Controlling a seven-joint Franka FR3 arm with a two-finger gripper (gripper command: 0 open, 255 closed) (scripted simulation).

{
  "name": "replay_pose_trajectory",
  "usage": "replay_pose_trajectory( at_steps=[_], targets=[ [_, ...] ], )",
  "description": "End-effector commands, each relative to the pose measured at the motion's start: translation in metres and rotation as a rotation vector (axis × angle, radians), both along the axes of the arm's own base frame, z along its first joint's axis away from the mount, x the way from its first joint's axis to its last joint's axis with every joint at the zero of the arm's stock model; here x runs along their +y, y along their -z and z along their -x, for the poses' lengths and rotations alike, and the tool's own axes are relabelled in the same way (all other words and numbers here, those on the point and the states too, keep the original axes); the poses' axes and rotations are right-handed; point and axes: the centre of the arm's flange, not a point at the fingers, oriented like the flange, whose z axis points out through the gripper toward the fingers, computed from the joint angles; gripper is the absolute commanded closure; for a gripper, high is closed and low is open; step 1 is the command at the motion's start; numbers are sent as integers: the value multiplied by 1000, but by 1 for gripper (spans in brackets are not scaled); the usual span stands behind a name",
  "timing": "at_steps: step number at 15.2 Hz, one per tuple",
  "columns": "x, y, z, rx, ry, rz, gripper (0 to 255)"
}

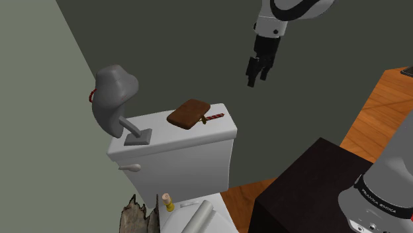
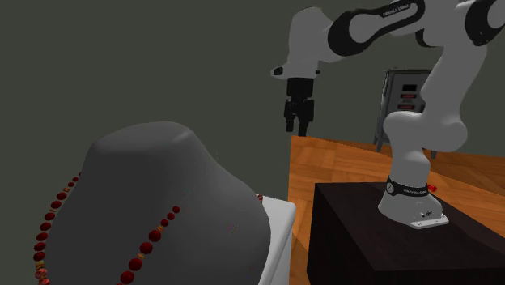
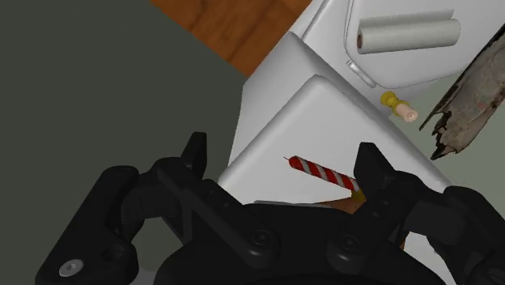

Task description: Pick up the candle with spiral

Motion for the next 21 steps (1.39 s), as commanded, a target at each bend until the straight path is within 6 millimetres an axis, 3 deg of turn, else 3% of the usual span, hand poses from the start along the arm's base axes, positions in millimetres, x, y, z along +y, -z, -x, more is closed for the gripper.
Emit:
replay_pose_trajectory(
  at_steps=[1,9,17,21],
  targets=[
    [18,12,-19,-8,-64,4,0],
    [87,60,-82,-35,-311,19,0],
    [169,108,-127,-62,-558,35,0],
    [173,127,-129,-64,-570,36,0]
  ],
)
